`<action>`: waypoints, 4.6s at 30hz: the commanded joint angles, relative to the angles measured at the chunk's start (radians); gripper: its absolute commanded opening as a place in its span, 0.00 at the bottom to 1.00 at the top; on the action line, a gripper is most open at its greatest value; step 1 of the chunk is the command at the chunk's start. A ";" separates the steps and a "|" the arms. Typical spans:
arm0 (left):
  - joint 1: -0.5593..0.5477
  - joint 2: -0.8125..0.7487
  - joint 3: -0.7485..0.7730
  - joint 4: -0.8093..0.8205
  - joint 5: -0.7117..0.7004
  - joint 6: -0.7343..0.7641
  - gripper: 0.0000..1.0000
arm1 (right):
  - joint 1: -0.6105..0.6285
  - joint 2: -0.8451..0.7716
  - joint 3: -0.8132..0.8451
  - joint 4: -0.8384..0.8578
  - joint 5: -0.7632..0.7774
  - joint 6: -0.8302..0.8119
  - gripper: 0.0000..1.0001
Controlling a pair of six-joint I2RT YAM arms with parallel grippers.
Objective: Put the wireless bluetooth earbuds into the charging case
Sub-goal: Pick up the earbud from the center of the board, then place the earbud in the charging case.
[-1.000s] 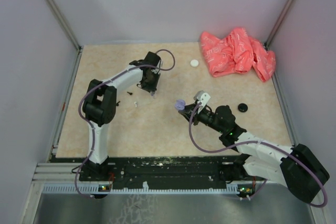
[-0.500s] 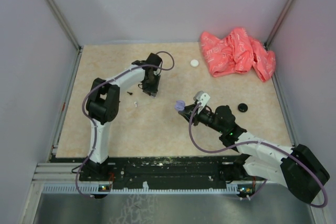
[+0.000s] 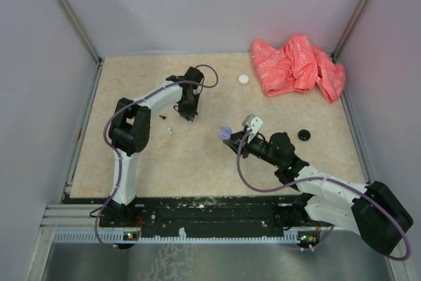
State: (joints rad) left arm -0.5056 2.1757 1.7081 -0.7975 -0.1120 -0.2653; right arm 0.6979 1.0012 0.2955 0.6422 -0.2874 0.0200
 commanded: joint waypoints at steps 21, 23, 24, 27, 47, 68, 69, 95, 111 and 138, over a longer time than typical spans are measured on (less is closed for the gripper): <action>-0.022 -0.509 -0.473 0.518 0.099 0.168 0.05 | -0.005 0.045 0.089 0.116 -0.030 -0.011 0.00; -0.031 -0.565 -0.517 0.583 0.114 0.204 0.05 | -0.004 0.068 0.101 0.130 -0.030 -0.011 0.00; -0.038 -0.596 -0.543 0.618 0.117 0.220 0.05 | -0.005 0.078 0.109 0.137 -0.030 -0.010 0.00; -0.066 -0.687 -0.624 0.716 0.117 0.254 0.05 | -0.004 0.112 0.128 0.175 -0.030 -0.003 0.00; -0.223 -1.086 -0.910 1.082 0.238 0.377 0.07 | -0.003 0.253 0.164 0.414 -0.002 0.029 0.00; -0.390 -1.058 -0.954 1.192 0.215 0.589 0.09 | -0.003 0.219 0.143 0.445 -0.052 0.032 0.00; -0.391 -1.059 -0.956 1.191 0.209 0.595 0.09 | -0.003 0.216 0.143 0.446 -0.053 0.032 0.00; -0.398 -1.067 -0.969 1.125 0.223 0.656 0.12 | -0.003 0.200 0.142 0.450 -0.053 0.041 0.00; -0.405 -1.078 -0.951 1.056 0.251 0.653 0.29 | -0.003 0.198 0.153 0.439 -0.056 0.042 0.00; -0.361 -1.156 -0.913 0.796 -0.132 0.355 0.66 | -0.003 0.165 0.089 0.422 0.017 -0.003 0.00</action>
State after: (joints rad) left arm -0.8936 1.0191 0.7734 0.0849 -0.1379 0.1783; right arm 0.6979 1.1976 0.3897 1.0077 -0.2874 0.0338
